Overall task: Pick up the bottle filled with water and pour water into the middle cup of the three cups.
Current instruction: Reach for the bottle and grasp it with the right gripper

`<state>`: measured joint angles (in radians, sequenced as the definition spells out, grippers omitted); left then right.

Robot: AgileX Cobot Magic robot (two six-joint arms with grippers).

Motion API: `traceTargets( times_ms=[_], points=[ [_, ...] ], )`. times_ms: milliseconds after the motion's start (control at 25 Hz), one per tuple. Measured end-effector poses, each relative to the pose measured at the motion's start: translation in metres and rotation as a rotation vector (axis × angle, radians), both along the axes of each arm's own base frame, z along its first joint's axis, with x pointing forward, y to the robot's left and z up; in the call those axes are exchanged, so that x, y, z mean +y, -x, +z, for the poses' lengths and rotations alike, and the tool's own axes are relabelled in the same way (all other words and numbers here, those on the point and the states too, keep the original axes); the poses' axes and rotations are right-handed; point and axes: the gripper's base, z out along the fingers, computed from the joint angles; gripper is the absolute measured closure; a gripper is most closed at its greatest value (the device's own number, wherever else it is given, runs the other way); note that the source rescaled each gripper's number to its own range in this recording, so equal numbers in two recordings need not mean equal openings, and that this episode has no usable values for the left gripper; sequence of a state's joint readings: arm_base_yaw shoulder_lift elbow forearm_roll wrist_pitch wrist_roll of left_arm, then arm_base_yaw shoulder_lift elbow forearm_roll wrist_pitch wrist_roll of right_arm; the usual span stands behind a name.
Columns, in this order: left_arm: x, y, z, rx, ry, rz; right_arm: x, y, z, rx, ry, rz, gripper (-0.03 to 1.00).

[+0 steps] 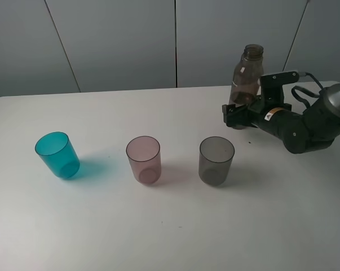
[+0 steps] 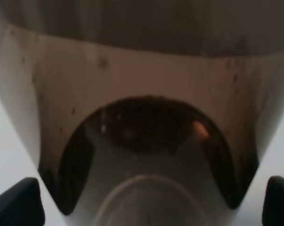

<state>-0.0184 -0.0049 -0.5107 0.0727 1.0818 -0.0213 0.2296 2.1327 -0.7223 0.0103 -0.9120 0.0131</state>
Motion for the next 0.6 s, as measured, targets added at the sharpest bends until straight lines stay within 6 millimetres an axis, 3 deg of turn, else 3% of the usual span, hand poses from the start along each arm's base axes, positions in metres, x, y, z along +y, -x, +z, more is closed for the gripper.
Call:
traceTargets(
  times_ms=[600],
  points=[
    [0.0000,0.0000,0.0000,0.000,0.000,0.000,0.0018,-0.0082,0.0021,-0.176,-0.045,-0.003,-0.03]
  ],
)
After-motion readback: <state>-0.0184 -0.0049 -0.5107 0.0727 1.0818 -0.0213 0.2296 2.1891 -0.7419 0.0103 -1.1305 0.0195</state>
